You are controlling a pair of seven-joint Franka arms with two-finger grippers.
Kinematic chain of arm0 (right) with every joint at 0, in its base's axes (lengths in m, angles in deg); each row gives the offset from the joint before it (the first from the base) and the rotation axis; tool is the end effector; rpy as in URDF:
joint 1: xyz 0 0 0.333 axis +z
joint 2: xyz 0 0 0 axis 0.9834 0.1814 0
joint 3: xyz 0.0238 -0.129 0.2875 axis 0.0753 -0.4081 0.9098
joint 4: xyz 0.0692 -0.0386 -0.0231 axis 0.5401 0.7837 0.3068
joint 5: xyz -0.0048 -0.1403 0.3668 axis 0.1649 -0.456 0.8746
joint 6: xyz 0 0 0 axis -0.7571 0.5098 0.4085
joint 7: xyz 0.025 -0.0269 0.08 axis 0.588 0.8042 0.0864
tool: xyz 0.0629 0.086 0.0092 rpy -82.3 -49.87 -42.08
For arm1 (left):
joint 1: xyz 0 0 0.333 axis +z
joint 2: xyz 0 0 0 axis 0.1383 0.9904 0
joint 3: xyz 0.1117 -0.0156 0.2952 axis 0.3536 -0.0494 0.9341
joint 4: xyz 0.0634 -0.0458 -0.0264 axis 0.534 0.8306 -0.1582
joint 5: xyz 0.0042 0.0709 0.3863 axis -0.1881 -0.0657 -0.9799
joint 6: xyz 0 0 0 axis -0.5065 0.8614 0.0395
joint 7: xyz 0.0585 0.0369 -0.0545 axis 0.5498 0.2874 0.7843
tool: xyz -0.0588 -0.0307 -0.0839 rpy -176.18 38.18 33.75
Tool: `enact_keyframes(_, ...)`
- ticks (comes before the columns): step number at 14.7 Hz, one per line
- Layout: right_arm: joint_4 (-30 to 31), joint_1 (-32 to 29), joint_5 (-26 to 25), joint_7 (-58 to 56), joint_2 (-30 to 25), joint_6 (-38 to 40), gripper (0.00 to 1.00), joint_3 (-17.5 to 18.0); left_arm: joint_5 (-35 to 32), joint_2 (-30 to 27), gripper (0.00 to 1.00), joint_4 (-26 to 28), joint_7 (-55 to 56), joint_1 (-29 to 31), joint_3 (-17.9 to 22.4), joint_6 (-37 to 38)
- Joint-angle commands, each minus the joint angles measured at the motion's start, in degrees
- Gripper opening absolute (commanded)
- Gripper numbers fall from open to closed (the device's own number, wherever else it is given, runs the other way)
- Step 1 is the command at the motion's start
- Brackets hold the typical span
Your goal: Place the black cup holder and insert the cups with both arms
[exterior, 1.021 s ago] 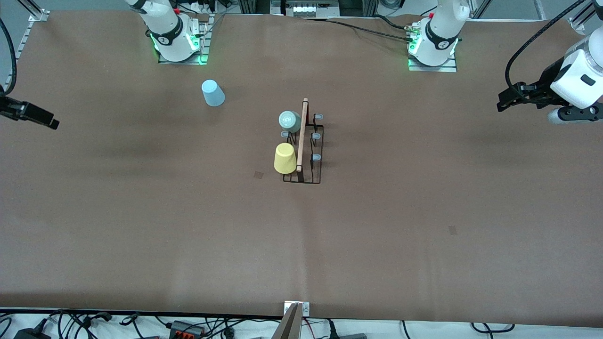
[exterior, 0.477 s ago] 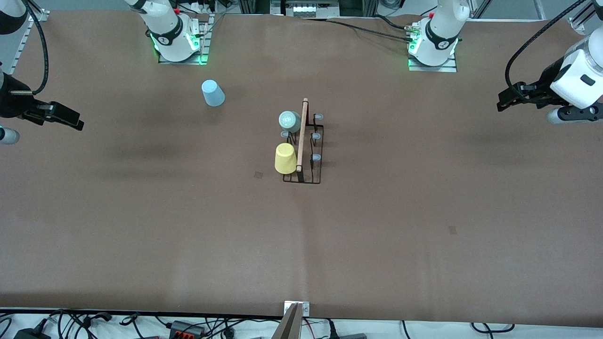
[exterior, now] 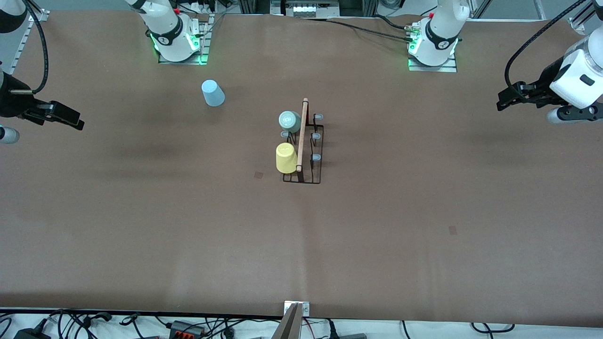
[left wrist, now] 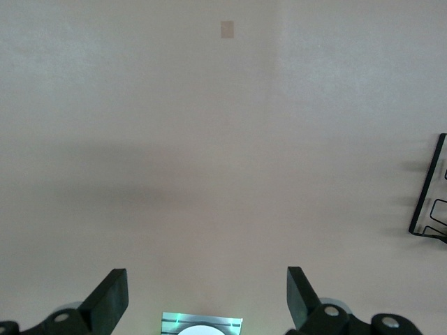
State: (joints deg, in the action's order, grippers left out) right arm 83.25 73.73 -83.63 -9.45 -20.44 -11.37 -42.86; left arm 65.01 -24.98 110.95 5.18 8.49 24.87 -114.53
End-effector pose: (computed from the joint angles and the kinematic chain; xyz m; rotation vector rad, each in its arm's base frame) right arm 0.5746 -0.0122 0.5896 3.1324 -0.1973 -0.0905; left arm 0.5229 -0.0106 0.5852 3.1234 0.1501 -0.2063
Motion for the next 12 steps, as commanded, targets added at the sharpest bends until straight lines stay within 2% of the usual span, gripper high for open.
enact_keyframes(1,-0.38,-1.65,-0.07,-0.15,0.48,-0.62,1.00,1.42,0.90,0.02,1.00,-1.00,-1.19,-0.02,0.38,1.21)
enact_keyframes(12,-1.62,-1.91,-0.15,-0.24,1.10,0.08,1.00,1.07,0.90,0.02,1.00,-1.00,-1.19,-0.02,0.38,1.21)
